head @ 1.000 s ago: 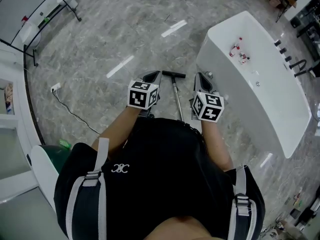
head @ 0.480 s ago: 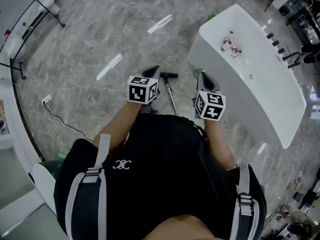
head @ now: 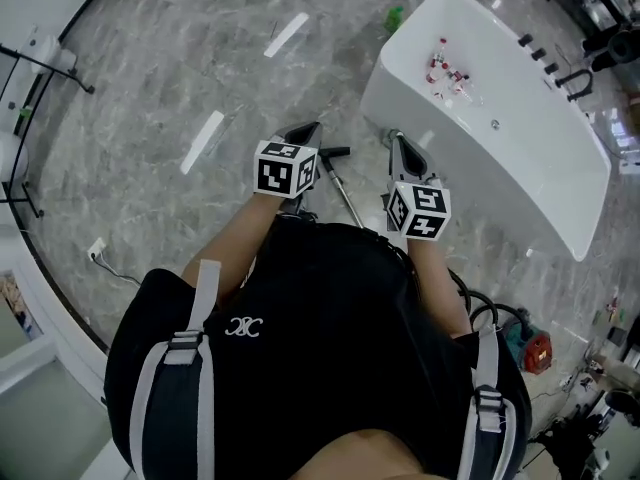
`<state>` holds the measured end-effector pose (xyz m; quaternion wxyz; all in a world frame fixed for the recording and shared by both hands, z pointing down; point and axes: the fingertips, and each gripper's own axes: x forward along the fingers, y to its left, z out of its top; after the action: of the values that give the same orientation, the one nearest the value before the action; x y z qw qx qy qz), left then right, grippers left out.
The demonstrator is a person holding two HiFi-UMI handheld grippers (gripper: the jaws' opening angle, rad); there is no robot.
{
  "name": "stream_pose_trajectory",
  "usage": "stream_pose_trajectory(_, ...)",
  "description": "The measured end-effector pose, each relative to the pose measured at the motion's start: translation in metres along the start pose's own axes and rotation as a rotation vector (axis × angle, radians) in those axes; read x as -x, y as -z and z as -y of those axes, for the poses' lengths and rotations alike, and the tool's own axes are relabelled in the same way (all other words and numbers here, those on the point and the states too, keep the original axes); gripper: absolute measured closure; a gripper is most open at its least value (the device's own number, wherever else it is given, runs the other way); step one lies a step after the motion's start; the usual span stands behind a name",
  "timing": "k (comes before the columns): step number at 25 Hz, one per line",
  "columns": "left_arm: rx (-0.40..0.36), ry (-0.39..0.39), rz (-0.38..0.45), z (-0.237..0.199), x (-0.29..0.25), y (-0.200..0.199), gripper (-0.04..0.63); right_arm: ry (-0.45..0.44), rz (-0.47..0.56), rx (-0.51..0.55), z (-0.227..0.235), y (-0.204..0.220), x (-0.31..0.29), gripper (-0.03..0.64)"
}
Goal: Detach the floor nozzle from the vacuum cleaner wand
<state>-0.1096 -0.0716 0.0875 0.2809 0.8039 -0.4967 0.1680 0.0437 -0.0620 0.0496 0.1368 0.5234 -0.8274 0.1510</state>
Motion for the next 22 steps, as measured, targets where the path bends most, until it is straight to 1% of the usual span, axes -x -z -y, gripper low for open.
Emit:
stream_pose_trajectory(7, -0.066, 0.094, -0.043, -0.041, -0.045, -0.04, 0.586, 0.179, -0.015, -0.062, 0.023, -0.012, -0.055, 0.603)
stream_pose_trajectory(10, -0.106, 0.136, -0.069, -0.054, -0.063, -0.051, 0.586, 0.233, -0.011, -0.078, 0.028, -0.014, -0.072, 0.603)
stream_pose_trajectory(17, -0.197, 0.239, -0.136, -0.066, -0.094, -0.07, 0.586, 0.364, -0.001, -0.149, 0.036, -0.015, -0.092, 0.603)
stream_pose_trajectory(19, -0.184, 0.271, -0.166, -0.065, -0.101, -0.07, 0.586, 0.408, 0.0, -0.167, 0.041, -0.011, -0.09, 0.603)
stream_pose_trajectory(22, -0.128, 0.306, -0.203, -0.063, -0.11, -0.069, 0.586, 0.448, -0.031, -0.2, 0.051, 0.004, -0.085, 0.603)
